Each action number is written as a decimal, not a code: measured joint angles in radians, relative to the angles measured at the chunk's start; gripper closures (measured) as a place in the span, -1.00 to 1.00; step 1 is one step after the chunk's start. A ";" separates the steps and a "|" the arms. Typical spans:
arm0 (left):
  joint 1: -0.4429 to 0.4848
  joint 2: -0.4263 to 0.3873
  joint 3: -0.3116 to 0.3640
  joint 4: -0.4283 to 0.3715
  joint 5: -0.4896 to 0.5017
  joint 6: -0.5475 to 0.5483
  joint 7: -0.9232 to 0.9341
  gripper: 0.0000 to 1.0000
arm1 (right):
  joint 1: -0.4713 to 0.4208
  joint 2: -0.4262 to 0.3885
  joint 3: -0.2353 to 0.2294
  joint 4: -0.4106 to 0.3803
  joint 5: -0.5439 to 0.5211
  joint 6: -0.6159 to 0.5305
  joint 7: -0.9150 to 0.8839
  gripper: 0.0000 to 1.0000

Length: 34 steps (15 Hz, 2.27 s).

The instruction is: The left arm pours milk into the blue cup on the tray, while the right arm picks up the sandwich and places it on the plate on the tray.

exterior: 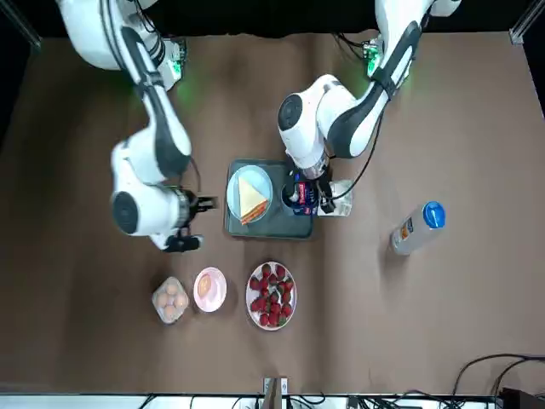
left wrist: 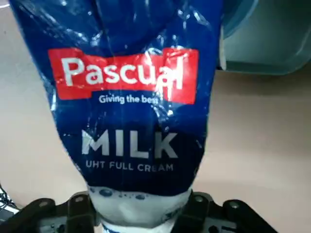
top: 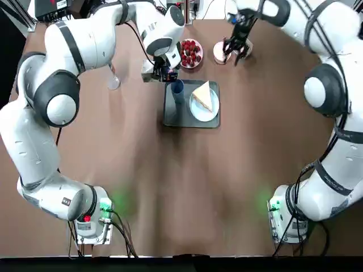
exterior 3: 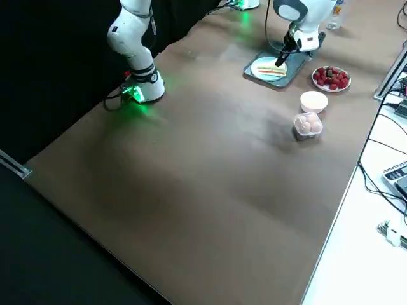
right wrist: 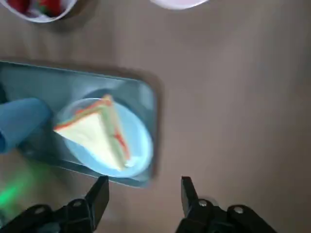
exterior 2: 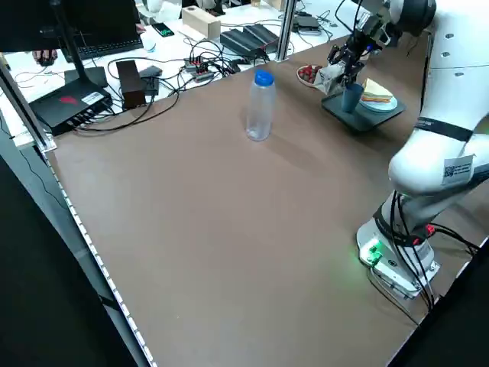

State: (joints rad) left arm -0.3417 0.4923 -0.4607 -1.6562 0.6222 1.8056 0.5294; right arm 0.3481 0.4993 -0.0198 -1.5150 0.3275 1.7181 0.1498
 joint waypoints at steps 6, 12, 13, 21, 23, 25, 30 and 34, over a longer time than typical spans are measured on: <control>-0.013 0.010 0.001 0.007 0.007 -0.005 0.000 -0.14 | -0.136 -0.105 -0.004 0.057 -0.149 -0.086 -0.098 -0.49; 0.005 0.002 0.000 0.091 -0.020 -0.116 0.022 -0.13 | -0.238 -0.343 -0.004 0.070 -0.180 -0.169 -0.109 -0.67; 0.026 -0.013 -0.001 0.112 -0.062 -0.136 0.050 -0.14 | -0.241 -0.370 -0.004 0.068 -0.200 -0.178 -0.109 -0.81; 0.393 -0.258 -0.002 0.140 -0.461 -0.277 0.501 -0.13 | -0.278 -0.473 -0.003 -0.002 -0.265 -0.183 -0.110 -1.00; 0.497 -0.301 -0.002 0.140 -0.522 -0.312 0.611 -0.13 | -0.306 -0.485 -0.003 -0.006 -0.266 -0.183 -0.114 -1.00; 0.601 -0.331 -0.002 0.140 -0.598 -0.340 0.723 -0.14 | -0.320 -0.497 -0.003 -0.012 -0.277 -0.183 -0.121 -1.00; 0.889 -0.350 0.002 0.140 -0.798 -0.371 1.075 -0.15 | -0.319 -0.501 0.014 -0.027 -0.294 -0.183 -0.122 -1.00; 1.138 -0.252 0.011 0.124 -0.951 -0.378 1.394 -0.14 | -0.317 -0.501 0.021 -0.030 -0.295 -0.182 -0.134 -1.00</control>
State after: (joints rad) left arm 0.7966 0.2401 -0.4496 -1.5321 -0.3288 1.4280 1.9236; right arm 0.0309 -0.0014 0.0007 -1.5448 0.0325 1.5356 0.0157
